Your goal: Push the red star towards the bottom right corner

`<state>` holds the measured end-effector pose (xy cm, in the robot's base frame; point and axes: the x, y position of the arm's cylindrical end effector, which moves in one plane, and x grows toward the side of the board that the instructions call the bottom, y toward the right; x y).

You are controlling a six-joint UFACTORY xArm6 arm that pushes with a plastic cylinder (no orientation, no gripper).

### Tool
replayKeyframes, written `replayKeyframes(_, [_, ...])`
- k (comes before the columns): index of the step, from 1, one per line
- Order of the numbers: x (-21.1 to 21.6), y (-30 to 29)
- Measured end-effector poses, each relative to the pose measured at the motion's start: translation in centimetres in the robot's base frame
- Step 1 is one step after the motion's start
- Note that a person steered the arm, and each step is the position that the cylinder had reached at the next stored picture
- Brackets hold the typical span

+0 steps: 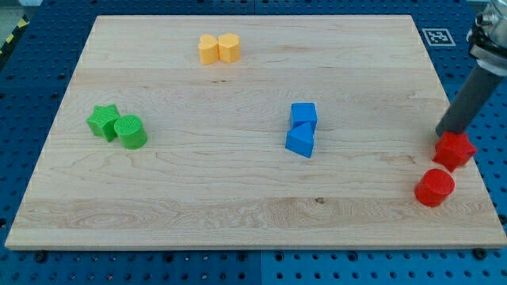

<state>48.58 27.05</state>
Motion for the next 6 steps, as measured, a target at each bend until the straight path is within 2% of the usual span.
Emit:
replayKeyframes(1, [2.5, -0.1])
replayKeyframes(2, [0.1, 0.0])
replayKeyframes(3, [0.6, 0.5])
replayKeyframes(6, [6.3, -0.9])
